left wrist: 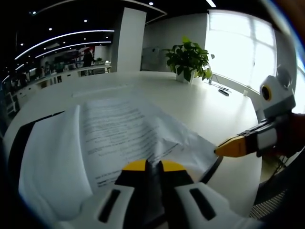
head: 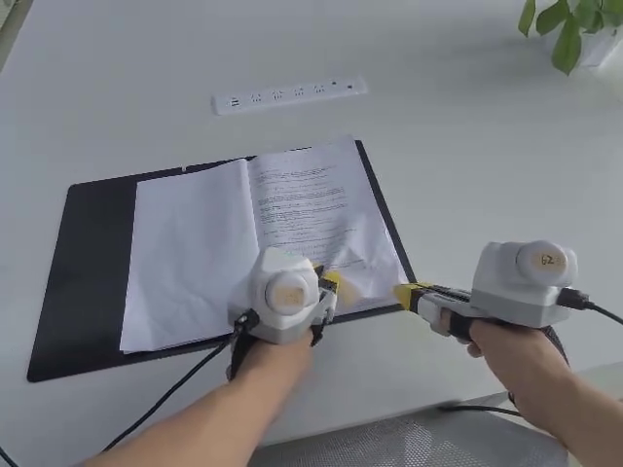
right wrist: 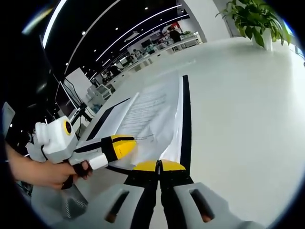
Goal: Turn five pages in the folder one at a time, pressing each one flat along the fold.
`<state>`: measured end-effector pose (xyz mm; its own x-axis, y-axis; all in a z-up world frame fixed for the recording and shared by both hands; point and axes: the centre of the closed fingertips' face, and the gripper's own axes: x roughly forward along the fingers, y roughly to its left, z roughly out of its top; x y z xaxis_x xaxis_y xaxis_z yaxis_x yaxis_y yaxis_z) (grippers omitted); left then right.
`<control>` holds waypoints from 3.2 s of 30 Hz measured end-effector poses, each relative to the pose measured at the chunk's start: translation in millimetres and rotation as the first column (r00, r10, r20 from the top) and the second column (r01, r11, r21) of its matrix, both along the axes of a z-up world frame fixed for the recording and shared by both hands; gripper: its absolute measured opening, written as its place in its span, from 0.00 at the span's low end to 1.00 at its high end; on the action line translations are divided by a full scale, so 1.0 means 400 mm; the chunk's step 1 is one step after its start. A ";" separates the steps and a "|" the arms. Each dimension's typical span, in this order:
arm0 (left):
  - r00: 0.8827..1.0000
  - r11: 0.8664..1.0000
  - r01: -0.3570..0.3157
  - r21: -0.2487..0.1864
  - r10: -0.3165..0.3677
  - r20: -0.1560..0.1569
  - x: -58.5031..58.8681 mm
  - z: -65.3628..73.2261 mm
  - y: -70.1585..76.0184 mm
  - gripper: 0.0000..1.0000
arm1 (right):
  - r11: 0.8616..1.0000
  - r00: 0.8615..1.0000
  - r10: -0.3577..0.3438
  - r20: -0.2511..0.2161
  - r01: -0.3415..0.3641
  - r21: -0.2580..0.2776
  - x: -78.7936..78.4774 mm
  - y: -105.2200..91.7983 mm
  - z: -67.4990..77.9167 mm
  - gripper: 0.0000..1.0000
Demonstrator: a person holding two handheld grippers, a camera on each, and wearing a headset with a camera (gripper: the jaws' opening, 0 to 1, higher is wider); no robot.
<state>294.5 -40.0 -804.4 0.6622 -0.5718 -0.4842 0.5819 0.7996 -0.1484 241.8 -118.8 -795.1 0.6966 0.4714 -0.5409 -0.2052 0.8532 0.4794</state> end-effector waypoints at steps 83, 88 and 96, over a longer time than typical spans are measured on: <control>0.959 0.966 -0.238 -0.106 0.250 0.130 -0.153 0.304 0.754 0.12 | 0.890 0.894 0.437 0.101 -0.446 0.098 0.020 0.779 0.093 0.00; 0.962 0.965 -0.244 -0.096 0.254 0.105 -0.160 0.267 0.761 0.12 | 0.884 0.888 0.455 0.069 -0.460 0.090 0.015 0.802 0.055 0.00; 0.963 0.964 -0.251 -0.087 0.258 0.075 -0.165 0.237 0.769 0.12 | 0.879 0.883 0.468 0.018 -0.468 0.094 0.011 0.824 0.006 0.00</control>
